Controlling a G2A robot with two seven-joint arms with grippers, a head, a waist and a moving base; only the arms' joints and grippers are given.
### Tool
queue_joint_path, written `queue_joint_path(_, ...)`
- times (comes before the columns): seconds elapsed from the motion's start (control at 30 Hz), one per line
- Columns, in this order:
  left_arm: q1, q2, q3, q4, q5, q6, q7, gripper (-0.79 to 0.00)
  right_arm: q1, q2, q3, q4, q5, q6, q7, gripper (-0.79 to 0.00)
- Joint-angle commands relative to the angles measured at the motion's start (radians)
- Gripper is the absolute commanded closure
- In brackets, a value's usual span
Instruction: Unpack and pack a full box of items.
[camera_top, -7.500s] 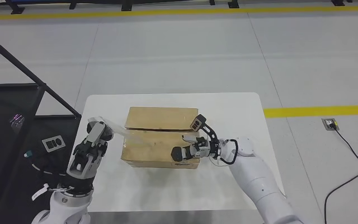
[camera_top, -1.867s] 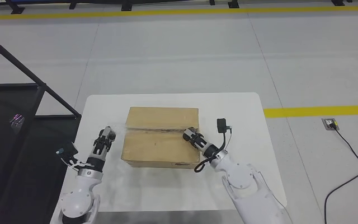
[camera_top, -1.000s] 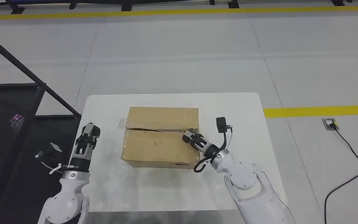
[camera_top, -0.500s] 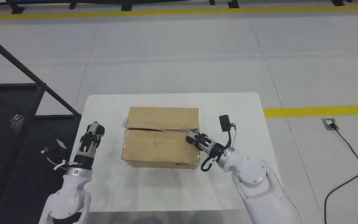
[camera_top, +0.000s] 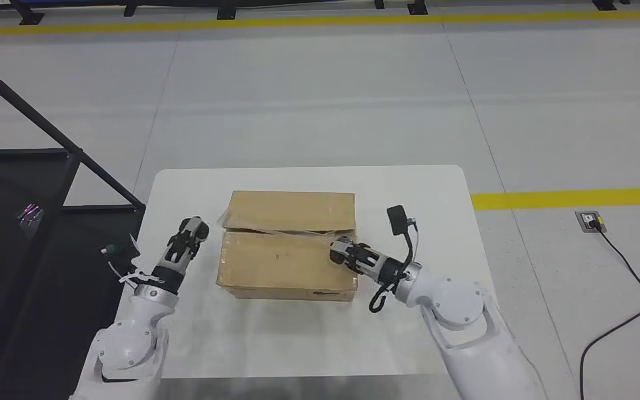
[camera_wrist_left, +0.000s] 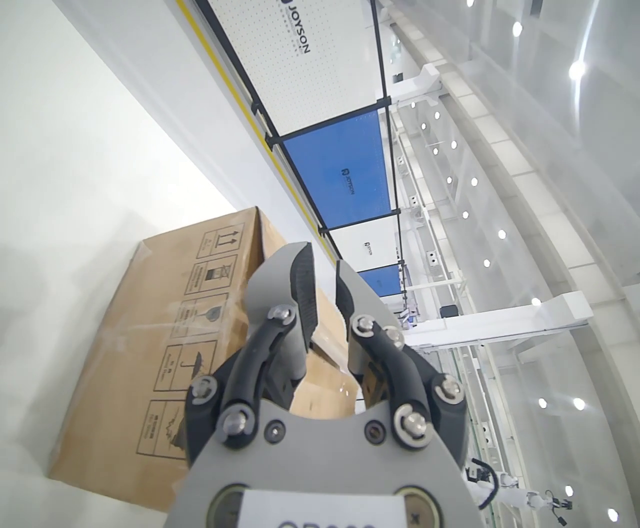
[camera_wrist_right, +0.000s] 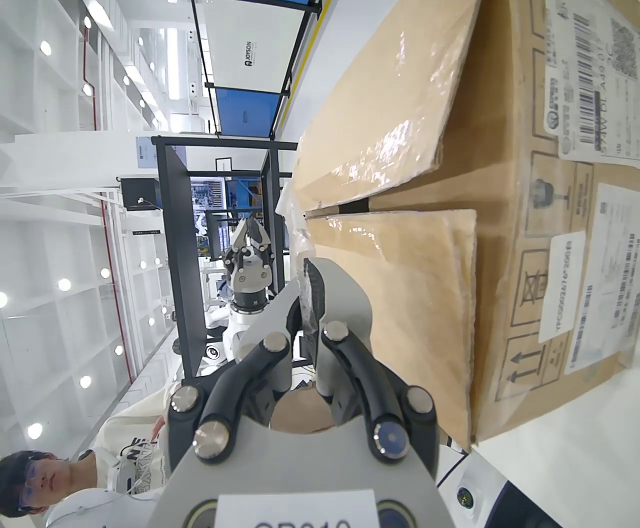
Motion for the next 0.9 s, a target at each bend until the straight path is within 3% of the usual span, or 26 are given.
queue_joint_path(0.0,-0.013,0.003,0.001,0.016,0.007,0.003,-0.021,-0.163,0.006,0.001,0.002,0.010,0.013,-0.026,0.006,0.000)
queue_joint_path(0.1,-0.015,0.004,0.000,0.022,0.005,-0.003,-0.025,-0.175,0.013,0.002,-0.004,0.022,0.037,-0.064,0.019,0.000)
queue_joint_path(0.17,-0.005,0.005,0.000,0.017,0.005,-0.007,-0.019,-0.234,0.022,0.002,-0.012,0.036,0.049,-0.078,0.032,0.000)
queue_joint_path(0.23,0.008,0.003,-0.001,0.012,-0.001,-0.005,0.012,-0.369,0.036,0.002,-0.020,0.052,0.059,-0.081,0.045,0.000)
queue_joint_path(0.27,0.015,0.002,0.000,0.010,-0.005,0.001,0.030,-0.517,0.044,0.002,-0.024,0.061,0.063,-0.081,0.049,0.000)
queue_joint_path(0.3,0.021,0.001,0.002,0.010,-0.009,0.006,0.045,-0.579,0.052,0.001,-0.028,0.071,0.064,-0.080,0.049,0.000)
queue_joint_path(0.37,0.030,-0.001,0.004,0.014,-0.016,0.020,0.073,-0.628,0.069,0.000,-0.041,0.090,0.072,-0.078,0.058,0.000)
queue_joint_path(0.53,0.036,-0.004,0.013,0.030,-0.029,0.033,0.105,-0.616,0.111,-0.003,-0.068,0.133,0.085,-0.083,0.078,0.000)
queue_joint_path(0.63,0.026,-0.006,0.023,0.035,-0.040,0.036,0.118,-0.566,0.135,-0.004,-0.085,0.159,0.085,-0.082,0.083,0.000)
queue_joint_path(0.77,0.005,-0.008,0.036,0.043,-0.048,0.042,0.126,-0.388,0.151,-0.006,-0.098,0.180,0.090,-0.084,0.076,0.000)
queue_joint_path(0.87,-0.018,-0.010,0.051,0.061,-0.069,0.050,0.119,-0.175,0.157,-0.006,-0.103,0.188,0.092,-0.084,0.070,0.000)
